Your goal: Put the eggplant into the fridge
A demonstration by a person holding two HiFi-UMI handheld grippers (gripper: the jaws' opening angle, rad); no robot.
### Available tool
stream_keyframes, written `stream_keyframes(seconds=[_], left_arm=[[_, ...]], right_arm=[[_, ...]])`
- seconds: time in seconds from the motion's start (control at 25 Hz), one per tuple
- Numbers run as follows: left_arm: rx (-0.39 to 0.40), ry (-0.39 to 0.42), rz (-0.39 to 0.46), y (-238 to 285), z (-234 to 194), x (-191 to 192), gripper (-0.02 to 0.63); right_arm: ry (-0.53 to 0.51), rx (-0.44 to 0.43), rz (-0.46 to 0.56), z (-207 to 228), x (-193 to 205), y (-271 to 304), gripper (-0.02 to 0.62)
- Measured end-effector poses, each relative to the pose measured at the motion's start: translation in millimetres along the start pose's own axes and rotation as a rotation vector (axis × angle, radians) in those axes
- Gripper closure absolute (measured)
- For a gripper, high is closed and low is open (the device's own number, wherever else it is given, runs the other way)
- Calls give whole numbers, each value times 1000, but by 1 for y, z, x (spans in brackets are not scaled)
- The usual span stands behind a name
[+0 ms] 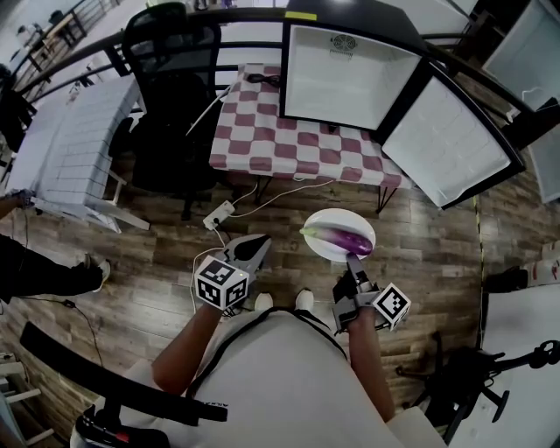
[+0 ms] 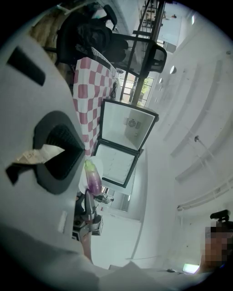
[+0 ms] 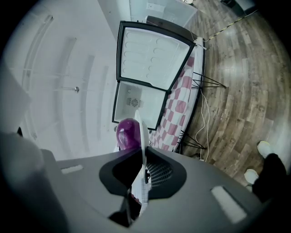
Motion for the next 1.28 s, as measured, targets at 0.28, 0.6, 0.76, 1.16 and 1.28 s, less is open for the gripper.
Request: stream_keyframes(seconds=[0.28,0.6,0.76,1.16,1.28], left_arm=[[6,-12,2,-17,-16,11,601],[2,0,2,-33,-28,20,601],[8,-2,12,-40,-31,25,601],[10,-3,11,-50,-40,34,601],[9,5,17,-51,-40,29,601]], right_arm=[[4,9,42,0,13,2,560],[9,5,64,-2,32,2,560],[5,6,66,-4,38,4,560],[-5,17,52,-7,51,10,560],[-11,11,50,-8,50,12,560]])
Point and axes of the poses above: the fingertips, and each gripper's own axes: y forward along the fingers, z to its right, x out of its underside, the point moved 4 cm from there along -y, backward along the fingers, and after that the axes turned 14 degrees about -z, right-handed, at the moved point
